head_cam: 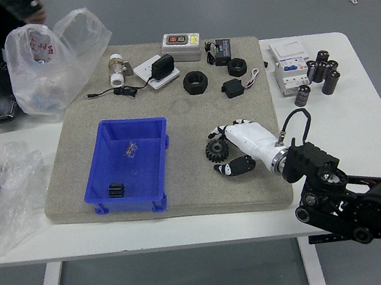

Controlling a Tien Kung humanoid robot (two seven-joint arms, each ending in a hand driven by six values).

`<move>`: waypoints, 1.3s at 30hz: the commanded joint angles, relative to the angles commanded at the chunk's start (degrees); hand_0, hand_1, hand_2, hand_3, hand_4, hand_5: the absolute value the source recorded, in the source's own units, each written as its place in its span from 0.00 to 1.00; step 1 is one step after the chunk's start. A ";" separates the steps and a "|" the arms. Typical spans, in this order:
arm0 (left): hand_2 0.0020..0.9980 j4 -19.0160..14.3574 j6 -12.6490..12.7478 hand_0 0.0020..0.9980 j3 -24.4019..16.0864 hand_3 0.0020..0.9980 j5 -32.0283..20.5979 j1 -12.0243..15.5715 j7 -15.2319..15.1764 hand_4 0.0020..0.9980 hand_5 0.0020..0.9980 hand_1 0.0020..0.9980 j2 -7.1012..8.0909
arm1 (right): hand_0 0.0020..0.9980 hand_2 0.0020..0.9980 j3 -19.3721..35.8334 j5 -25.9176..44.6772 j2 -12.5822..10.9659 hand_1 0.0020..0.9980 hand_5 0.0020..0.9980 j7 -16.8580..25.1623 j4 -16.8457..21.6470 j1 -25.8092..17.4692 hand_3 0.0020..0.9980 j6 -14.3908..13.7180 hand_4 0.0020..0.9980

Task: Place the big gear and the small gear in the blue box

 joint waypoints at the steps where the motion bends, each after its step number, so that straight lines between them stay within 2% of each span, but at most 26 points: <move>1: 0.47 0.01 0.00 0.59 0.05 0.64 -0.05 0.01 -0.03 0.65 0.19 0.41 -0.01 | 0.87 0.33 0.13 -0.06 -0.06 0.56 0.00 0.13 0.13 0.00 0.48 -0.27 0.30; 3: 0.47 0.01 0.00 0.59 0.06 0.64 -0.05 0.02 -0.05 0.65 0.19 0.41 -0.01 | 0.87 0.33 0.44 -0.17 -0.21 0.56 0.00 0.35 0.47 0.09 0.48 -0.63 0.30; 4: 0.47 0.02 0.00 0.59 0.09 0.64 -0.08 0.02 -0.07 0.65 0.19 0.41 -0.02 | 0.85 0.33 0.65 -0.33 -0.35 0.56 0.00 0.46 0.79 0.25 0.45 -0.78 0.24; 7: 0.47 0.03 0.01 0.59 0.13 0.64 -0.13 0.01 -0.12 0.65 0.19 0.41 -0.02 | 0.85 0.33 1.20 -0.97 -0.74 0.56 0.00 0.73 2.08 0.93 0.45 -1.01 0.24; 13: 0.47 0.01 0.01 0.59 0.05 0.64 -0.05 0.03 -0.09 0.65 0.19 0.41 -0.02 | 0.84 0.33 0.10 -2.57 -0.76 0.55 0.00 0.68 7.66 4.56 0.45 -0.80 0.23; 17: 0.47 -0.01 -0.01 0.59 -0.07 0.64 0.11 -0.05 -0.03 0.65 0.19 0.41 -0.02 | 0.84 0.35 -3.13 -2.78 0.74 0.56 0.00 0.56 11.38 7.73 0.46 -0.57 0.24; 20: 0.47 -0.02 0.00 0.59 -0.13 0.64 0.23 -0.13 -0.01 0.65 0.19 0.41 0.03 | 0.84 0.35 -6.34 -2.97 2.89 0.56 0.00 0.76 12.97 10.09 0.46 -0.46 0.24; 21: 0.47 -0.03 -0.02 0.59 -0.18 0.64 0.31 -0.13 0.02 0.65 0.19 0.41 0.05 | 0.84 0.35 -7.47 -2.93 3.65 0.56 0.00 0.86 13.14 10.80 0.46 -0.39 0.24; 22: 0.48 -0.04 -0.03 0.59 -0.22 0.64 0.38 -0.13 0.05 0.65 0.20 0.41 0.06 | 0.85 0.56 -8.38 -2.89 4.23 0.62 0.00 0.96 13.20 11.33 0.47 -0.33 0.34; 27: 0.48 -0.08 -0.11 0.59 -0.44 0.64 0.71 -0.09 0.23 0.65 0.20 0.41 0.11 | 0.85 0.56 -12.89 -2.52 7.18 0.62 0.00 1.51 11.95 13.23 0.47 0.13 0.34; 28: 0.48 -0.09 -0.12 0.59 -0.46 0.64 0.75 -0.08 0.25 0.65 0.20 0.42 0.12 | 0.88 0.67 -13.34 -2.41 7.53 0.73 0.00 1.62 11.67 13.36 0.49 0.09 0.31; 29: 0.48 -0.10 -0.13 0.59 -0.50 0.64 0.81 -0.06 0.28 0.65 0.20 0.42 0.13 | 0.88 0.67 -13.72 -2.31 7.88 0.73 0.00 1.76 11.32 13.45 0.49 -0.01 0.31; 33: 0.48 -0.11 -0.15 0.59 -0.62 0.64 0.94 0.02 0.36 0.65 0.20 0.42 0.18 | 0.88 0.67 -13.94 -1.89 8.44 0.73 0.00 2.23 10.34 13.52 0.49 -0.47 0.31; 34: 0.48 -0.12 -0.15 0.59 -0.65 0.64 0.97 0.03 0.37 0.66 0.20 0.42 0.18 | 0.89 0.72 -13.85 -1.74 8.54 0.78 0.00 2.35 10.05 13.49 0.51 -0.63 0.34; 39: 0.48 -0.11 -0.15 0.59 -0.58 0.64 0.92 -0.04 0.29 0.66 0.20 0.42 0.10 | 0.89 0.72 -13.36 -0.96 8.89 0.78 0.00 2.79 8.85 13.32 0.51 -1.16 0.34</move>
